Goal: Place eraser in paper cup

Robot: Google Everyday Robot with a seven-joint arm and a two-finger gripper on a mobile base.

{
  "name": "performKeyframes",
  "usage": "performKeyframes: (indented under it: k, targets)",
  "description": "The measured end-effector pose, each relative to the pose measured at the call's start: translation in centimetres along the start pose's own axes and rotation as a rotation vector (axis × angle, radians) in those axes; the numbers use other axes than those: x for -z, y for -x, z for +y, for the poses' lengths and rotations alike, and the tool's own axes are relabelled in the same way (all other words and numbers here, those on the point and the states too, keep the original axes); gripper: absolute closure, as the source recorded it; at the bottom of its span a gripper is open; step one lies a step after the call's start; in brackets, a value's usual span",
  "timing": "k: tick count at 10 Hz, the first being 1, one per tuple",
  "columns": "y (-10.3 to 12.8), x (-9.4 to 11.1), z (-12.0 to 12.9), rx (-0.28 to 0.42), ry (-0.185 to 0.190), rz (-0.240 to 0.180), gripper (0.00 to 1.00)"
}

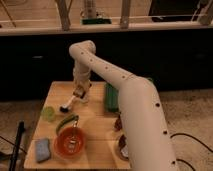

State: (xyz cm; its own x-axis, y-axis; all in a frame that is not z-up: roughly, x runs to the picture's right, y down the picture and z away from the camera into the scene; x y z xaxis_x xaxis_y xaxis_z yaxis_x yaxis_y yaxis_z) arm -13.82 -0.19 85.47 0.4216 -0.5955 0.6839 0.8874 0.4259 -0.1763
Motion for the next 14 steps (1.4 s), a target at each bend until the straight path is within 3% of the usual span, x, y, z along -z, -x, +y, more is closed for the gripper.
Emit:
performKeyframes:
  k: [3, 5, 14]
  targets:
    - [-0.19, -0.16, 0.13, -0.009, 0.002, -0.008, 0.32]
    - [-0.12, -0.27, -0.07, -0.01, 0.003, -0.017, 0.2]
    - [-0.49, 0.13, -0.21, -0.003, -0.01, -0.043, 0.2]
